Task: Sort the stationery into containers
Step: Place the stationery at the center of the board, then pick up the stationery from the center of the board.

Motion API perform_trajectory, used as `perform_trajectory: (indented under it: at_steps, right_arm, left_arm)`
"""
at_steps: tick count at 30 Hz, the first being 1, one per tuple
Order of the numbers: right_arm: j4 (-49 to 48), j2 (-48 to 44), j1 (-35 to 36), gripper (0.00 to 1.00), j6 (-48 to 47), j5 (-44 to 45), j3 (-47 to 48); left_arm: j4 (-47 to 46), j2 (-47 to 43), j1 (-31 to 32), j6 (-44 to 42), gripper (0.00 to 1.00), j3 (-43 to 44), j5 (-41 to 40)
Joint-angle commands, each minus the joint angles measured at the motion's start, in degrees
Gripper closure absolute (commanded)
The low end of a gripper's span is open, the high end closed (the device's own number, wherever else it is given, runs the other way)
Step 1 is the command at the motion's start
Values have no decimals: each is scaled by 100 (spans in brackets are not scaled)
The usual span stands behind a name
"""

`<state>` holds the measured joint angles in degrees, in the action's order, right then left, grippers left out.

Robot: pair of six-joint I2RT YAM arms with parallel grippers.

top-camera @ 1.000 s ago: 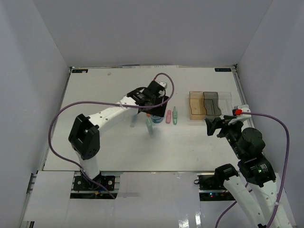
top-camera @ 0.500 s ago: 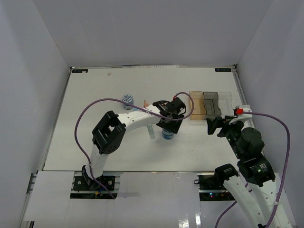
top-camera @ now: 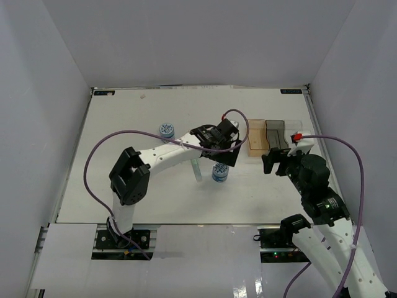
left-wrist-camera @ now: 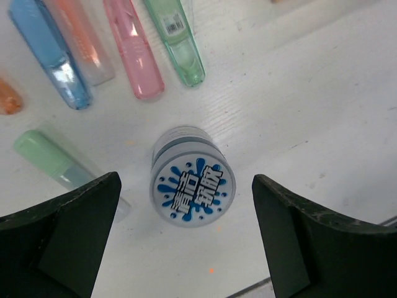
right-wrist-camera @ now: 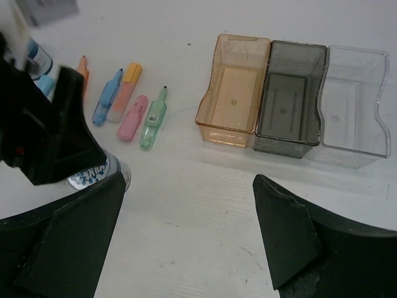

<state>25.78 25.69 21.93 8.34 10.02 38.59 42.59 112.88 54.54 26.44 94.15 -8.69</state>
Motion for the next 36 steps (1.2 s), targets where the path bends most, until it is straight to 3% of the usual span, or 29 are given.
perform_trajectory:
  at_steps: [1, 8, 16, 24, 36]
  right_arm:
    - [-381, 532, 39, 10, -113, -430, 289]
    - [-845, 1596, 415, 10, -96, -1152, 263]
    - [-1320, 3089, 1752, 10, -350, 86, 342]
    - [-1593, 4530, 2341, 10, -605, 185, 632]
    - [-1831, 5288, 2544, 10, -623, -35, 931]
  left_arm:
    - [-268, -1100, -365, 37, 2, 61, -160]
    - [-768, -2875, -1963, -51, 2, -1413, -107]
    - [-1481, -4783, -3484, -411, 2, -3463, -432]
    - [-2053, -5496, -3934, -657, 2, -5081, -538]
    - [-1956, -5347, -3943, -763, 2, -5047, -432]
